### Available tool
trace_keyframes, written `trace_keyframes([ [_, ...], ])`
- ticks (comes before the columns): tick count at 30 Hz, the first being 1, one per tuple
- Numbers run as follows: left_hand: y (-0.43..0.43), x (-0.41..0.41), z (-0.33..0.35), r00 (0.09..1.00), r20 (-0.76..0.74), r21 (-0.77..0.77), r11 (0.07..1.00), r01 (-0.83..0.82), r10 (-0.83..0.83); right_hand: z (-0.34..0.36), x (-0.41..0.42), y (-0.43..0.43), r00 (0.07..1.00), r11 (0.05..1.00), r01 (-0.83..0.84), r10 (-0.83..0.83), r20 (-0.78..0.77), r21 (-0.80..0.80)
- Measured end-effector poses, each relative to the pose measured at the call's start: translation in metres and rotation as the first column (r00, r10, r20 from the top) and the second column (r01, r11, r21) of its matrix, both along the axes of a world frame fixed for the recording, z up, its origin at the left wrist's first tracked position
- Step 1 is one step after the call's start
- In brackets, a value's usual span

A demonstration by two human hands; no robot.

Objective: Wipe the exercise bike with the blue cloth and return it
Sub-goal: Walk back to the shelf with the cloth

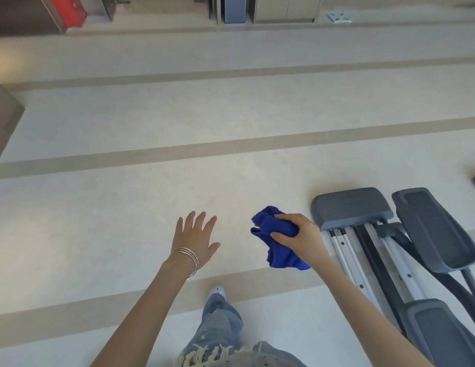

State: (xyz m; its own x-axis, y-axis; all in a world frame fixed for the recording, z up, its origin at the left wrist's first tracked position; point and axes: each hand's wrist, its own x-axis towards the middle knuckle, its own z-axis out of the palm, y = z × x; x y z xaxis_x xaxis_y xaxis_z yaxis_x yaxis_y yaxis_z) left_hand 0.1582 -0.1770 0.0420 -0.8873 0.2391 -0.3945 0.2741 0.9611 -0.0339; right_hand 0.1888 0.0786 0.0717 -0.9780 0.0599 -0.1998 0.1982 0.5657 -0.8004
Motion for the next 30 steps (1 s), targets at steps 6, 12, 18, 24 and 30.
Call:
trace_keyframes([
  [6, -0.010, -0.078, 0.000, 0.999, -0.003, 0.027, 0.999, 0.033, -0.033, 0.006, -0.070, -0.019, 1.000, 1.000, 0.026, -0.026, -0.011, 0.009],
  [12, -0.015, -0.122, -0.012, 0.997, 0.059, 0.008, 0.998, 0.057, -0.057, -0.003, -0.117, -0.020, 0.999, 0.999, 0.038, -0.038, 0.020, 0.017],
  [18, -0.002, -0.175, -0.028, 0.993, 0.111, -0.005, 0.999, 0.044, -0.043, -0.020, -0.168, 0.000, 0.998, 0.999, 0.025, -0.026, 0.049, 0.024],
  [24, 0.045, -0.252, -0.020, 0.994, 0.108, 0.015, 1.000, 0.024, -0.026, -0.027, -0.246, 0.042, 0.999, 1.000, -0.010, 0.011, 0.053, -0.019],
  [30, 0.103, -0.332, -0.008, 0.995, 0.098, 0.025, 0.999, 0.027, -0.029, -0.020, -0.330, 0.094, 0.998, 0.998, -0.008, 0.012, 0.059, -0.060],
])
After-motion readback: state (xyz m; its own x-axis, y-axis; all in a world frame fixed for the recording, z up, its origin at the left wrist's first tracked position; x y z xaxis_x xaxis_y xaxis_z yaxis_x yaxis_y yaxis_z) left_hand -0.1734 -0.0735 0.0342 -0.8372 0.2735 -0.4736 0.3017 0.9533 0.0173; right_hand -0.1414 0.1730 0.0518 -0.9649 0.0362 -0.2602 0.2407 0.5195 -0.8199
